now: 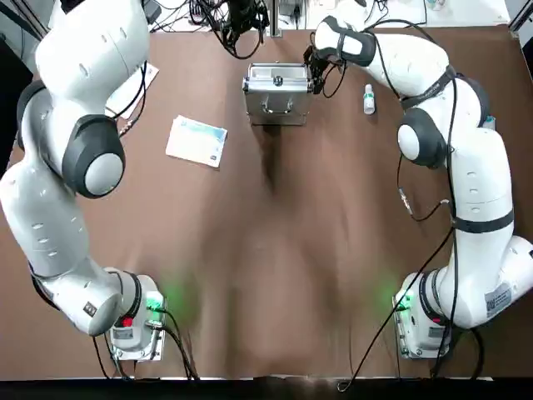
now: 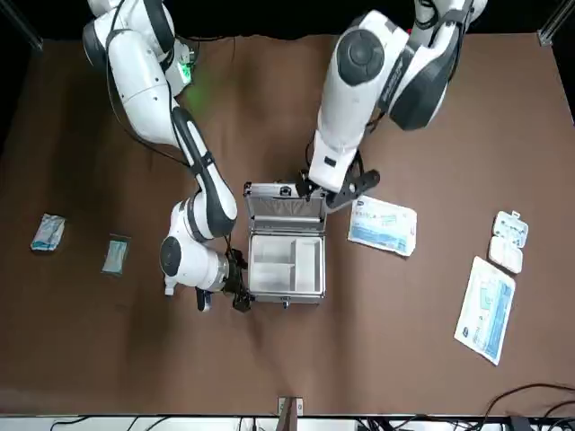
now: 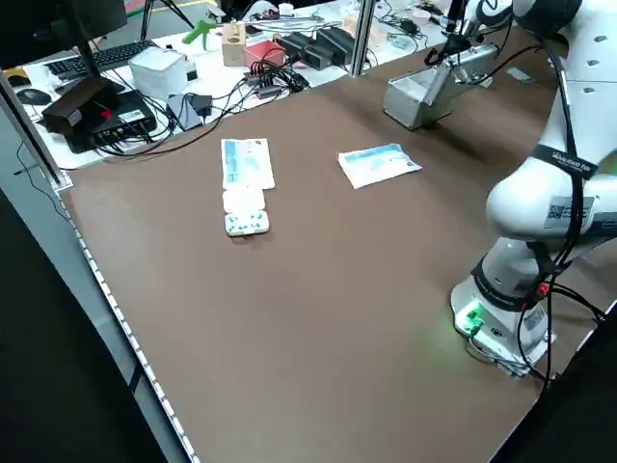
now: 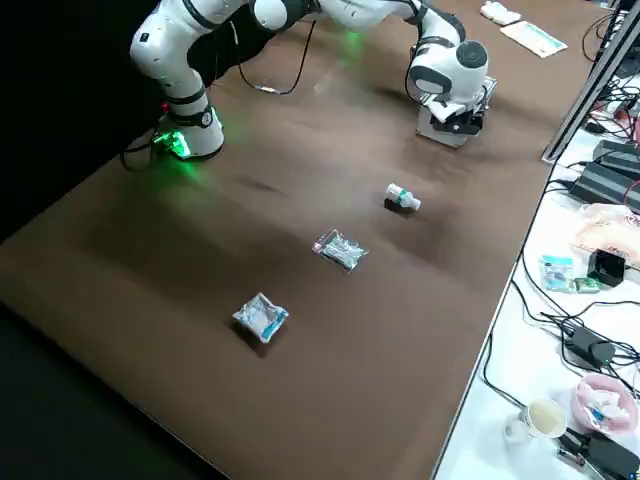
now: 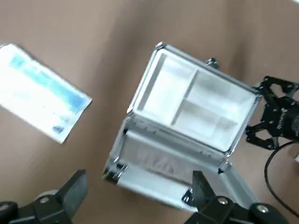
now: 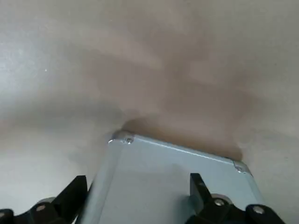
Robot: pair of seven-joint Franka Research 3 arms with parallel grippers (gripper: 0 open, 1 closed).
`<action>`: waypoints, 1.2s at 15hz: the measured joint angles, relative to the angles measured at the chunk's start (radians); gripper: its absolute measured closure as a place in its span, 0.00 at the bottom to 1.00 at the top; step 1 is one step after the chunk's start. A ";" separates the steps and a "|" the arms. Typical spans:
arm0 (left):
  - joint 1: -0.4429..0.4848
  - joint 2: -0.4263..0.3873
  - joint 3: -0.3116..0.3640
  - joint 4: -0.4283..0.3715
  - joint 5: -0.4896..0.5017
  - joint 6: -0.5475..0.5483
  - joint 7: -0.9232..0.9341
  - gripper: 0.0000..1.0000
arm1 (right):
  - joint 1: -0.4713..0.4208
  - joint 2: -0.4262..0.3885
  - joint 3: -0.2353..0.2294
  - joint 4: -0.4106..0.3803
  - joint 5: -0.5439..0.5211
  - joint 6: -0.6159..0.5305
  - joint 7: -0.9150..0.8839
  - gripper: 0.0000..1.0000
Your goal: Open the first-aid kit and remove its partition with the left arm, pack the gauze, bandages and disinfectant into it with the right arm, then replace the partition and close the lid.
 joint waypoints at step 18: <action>-0.001 0.200 0.038 -0.005 0.066 0.493 0.201 0.00 | -0.134 -0.055 0.008 0.141 -0.025 -0.392 -0.200 0.02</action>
